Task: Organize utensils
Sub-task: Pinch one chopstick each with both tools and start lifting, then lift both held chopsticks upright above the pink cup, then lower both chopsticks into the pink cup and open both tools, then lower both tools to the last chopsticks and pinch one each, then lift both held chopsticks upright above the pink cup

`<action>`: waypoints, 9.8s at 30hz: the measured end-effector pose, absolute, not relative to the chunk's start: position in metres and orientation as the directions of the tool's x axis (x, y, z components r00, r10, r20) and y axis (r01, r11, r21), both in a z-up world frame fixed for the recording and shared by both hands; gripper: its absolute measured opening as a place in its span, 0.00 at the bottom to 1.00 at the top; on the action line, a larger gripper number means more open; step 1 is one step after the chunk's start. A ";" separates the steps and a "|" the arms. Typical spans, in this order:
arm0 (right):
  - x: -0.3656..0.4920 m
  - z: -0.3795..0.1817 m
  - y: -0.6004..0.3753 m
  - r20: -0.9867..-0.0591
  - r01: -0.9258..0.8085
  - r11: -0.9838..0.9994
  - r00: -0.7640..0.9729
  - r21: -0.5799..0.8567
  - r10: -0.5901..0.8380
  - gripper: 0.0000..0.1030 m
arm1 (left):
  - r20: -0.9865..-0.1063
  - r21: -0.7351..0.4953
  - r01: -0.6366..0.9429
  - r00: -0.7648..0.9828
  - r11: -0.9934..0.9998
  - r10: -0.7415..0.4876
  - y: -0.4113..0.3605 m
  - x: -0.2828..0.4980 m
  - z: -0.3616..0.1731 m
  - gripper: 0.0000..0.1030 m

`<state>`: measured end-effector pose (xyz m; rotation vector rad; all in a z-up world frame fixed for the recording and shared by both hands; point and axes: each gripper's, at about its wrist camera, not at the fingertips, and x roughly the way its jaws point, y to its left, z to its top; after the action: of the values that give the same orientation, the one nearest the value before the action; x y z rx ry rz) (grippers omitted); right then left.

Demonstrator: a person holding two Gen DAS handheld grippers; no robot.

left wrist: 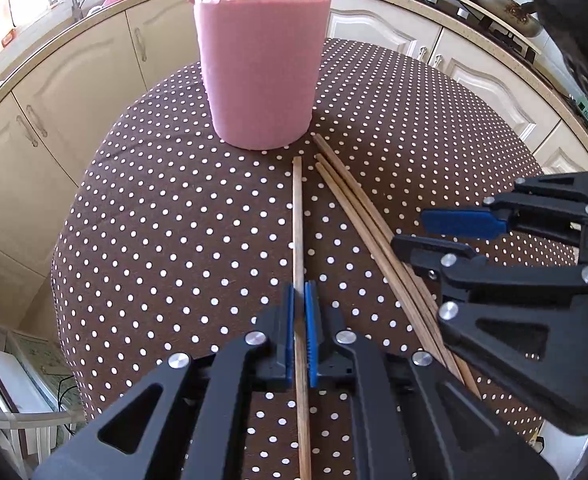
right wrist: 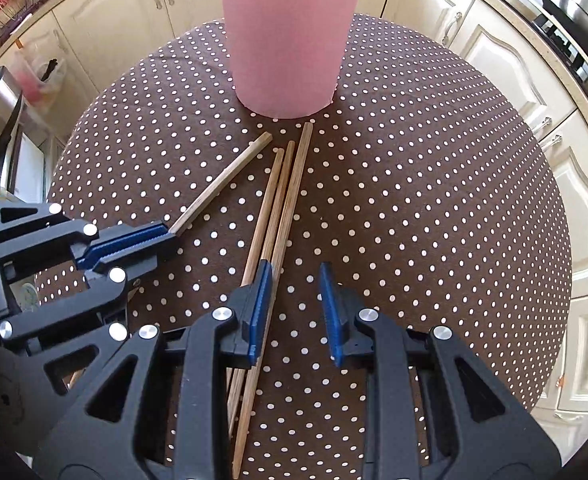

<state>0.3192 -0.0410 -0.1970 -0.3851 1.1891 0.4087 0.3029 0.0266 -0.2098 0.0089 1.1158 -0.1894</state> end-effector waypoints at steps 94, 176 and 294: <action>0.345 -0.034 -0.089 0.025 -0.510 0.842 0.858 0.176 0.514 0.06 | 0.218 -0.359 0.152 0.973 0.921 -0.076 0.113 0.343 -0.072 0.05; 0.183 -0.072 -0.147 -0.277 -0.364 0.914 0.873 0.179 0.402 0.21 | -0.225 -0.055 0.104 0.968 0.993 -0.114 0.027 0.165 -0.072 0.67; 0.231 -0.101 -0.145 -0.532 -0.504 0.832 0.651 0.231 0.541 0.06 | -0.437 -0.242 0.120 0.873 0.963 -0.219 0.095 0.196 -0.133 0.06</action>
<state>0.2312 -0.1445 -0.1011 0.0637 0.6253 0.5941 0.1962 0.0950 -0.1329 -0.2110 0.4790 -0.1787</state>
